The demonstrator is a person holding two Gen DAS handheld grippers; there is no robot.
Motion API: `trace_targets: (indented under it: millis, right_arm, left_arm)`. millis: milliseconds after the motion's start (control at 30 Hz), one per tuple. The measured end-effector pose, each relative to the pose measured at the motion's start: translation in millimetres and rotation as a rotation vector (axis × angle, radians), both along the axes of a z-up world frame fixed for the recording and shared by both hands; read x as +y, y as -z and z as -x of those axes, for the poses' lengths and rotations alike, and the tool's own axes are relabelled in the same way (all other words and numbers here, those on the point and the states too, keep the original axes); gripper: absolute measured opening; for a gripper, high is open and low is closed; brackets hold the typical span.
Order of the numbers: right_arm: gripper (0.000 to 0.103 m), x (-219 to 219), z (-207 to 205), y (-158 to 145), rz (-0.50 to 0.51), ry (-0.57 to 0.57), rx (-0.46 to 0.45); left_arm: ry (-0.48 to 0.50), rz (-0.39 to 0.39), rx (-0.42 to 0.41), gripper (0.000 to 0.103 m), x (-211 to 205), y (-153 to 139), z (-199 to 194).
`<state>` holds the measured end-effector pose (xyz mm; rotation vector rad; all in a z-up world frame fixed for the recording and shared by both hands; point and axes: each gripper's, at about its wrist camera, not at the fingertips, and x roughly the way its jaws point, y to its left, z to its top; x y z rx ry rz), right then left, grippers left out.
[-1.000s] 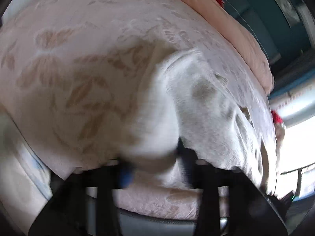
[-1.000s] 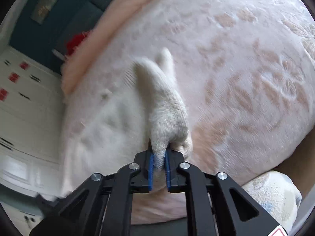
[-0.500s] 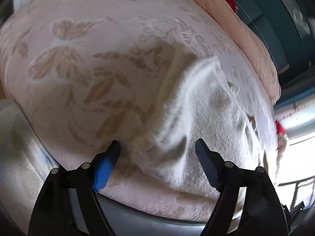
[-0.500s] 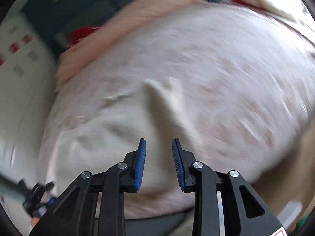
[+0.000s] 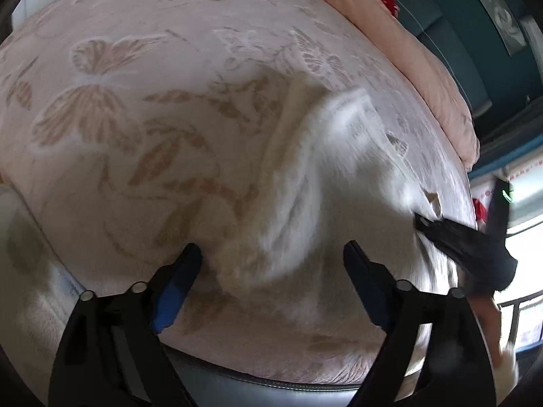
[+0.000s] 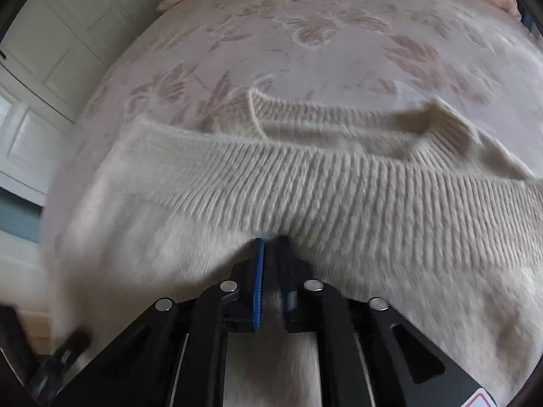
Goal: Fold small clothes
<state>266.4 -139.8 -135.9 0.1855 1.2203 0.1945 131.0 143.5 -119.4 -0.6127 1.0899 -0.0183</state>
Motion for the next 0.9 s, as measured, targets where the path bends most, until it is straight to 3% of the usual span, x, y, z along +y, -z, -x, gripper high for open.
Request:
trace_targets:
  millis: [133,233,267,300,333,467,500,567,667,767,833,900]
  right_arm:
    - [0.001,8,-29,11,-0.017,0.018,0.033]
    - [0.001,12,-29,7,-0.002,-0.013,0.022]
    - [0.001,7,-22,-2,-0.028,-0.002,0.010]
    - [0.002,-1,-17,-11,-0.057,0.015,-0.005]
    - [0.002,-15,-2,-26,-0.117,0.053,-0.051]
    - [0.004,-56,59,-46,-0.110,0.144,-0.098]
    - [0.006,-64,71,-38,-0.081,0.154,-0.065]
    - [0.002,-72,79,-13,-0.079,0.148,0.005]
    - [0.000,-85,84,-3,-0.170,0.164,-0.025]
    - [0.001,-101,85,-11,-0.267,0.207,-0.020]
    - [0.011,-116,97,-28,-0.303,0.230,-0.071]
    - [0.012,-143,120,-48,-0.351,0.267,-0.134]
  left_arm:
    - [0.002,-0.003,-0.017,0.093,-4,2,-2]
    - [-0.029,-0.005,-0.023,0.092,-6,2,-3]
    - [-0.040,0.000,-0.024,0.087,-5,1,-4]
    - [-0.047,0.005,-0.029,0.067,-3,-1,-3]
    - [-0.034,0.027,-0.037,0.039,1,-3,-5]
    - [-0.012,0.099,-0.036,0.026,10,-11,-7]
    - [0.004,0.080,-0.059,0.024,5,-21,-8]
    - [0.057,0.036,-0.134,0.023,-12,-50,-8]
    - [0.165,0.033,-0.252,0.022,-55,-104,-10]
    - [0.332,0.003,-0.374,0.022,-120,-162,-6]
    - [0.424,-0.011,-0.425,0.022,-160,-182,-1]
    - [0.510,-0.021,-0.445,0.022,-197,-189,4]
